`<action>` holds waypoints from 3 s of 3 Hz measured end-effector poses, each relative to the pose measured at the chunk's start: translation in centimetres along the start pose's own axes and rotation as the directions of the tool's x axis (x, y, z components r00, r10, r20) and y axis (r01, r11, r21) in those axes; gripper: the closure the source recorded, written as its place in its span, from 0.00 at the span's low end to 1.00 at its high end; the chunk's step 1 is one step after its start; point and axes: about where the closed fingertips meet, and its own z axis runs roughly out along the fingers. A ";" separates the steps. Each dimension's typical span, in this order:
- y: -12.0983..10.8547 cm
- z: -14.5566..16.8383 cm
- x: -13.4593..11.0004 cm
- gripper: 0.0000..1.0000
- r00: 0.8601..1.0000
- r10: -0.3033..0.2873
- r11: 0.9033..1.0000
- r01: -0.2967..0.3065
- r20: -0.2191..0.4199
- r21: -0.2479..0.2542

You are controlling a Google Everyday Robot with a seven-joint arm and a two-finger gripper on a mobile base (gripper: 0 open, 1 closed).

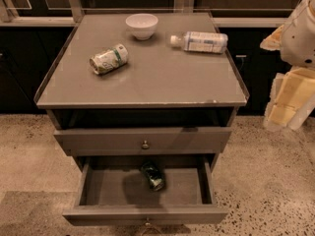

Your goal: Pick green can from middle drawer and place on counter

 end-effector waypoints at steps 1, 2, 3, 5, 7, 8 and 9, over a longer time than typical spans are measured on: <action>0.0 0.0 0.0 0.00 1.000 0.000 1.000 0.000 0.000 0.000; 0.6 0.6 0.8 0.00 0.999 0.022 1.000 -0.022 0.024 0.007; 3.1 1.2 0.6 0.00 0.993 0.079 0.996 -0.082 0.087 0.027; 11.4 10.8 -3.4 0.00 0.903 0.333 0.943 -0.320 0.272 -0.093; 13.3 14.7 -2.5 0.00 0.869 0.413 0.909 -0.410 0.273 -0.071; 12.9 18.3 -3.4 0.00 0.823 0.442 0.892 -0.445 0.356 -0.078; 11.4 22.1 -5.0 0.00 0.754 0.457 0.882 -0.452 0.472 -0.133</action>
Offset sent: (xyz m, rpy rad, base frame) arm -0.0136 -0.0152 -0.0277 0.0706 -0.0068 -0.0419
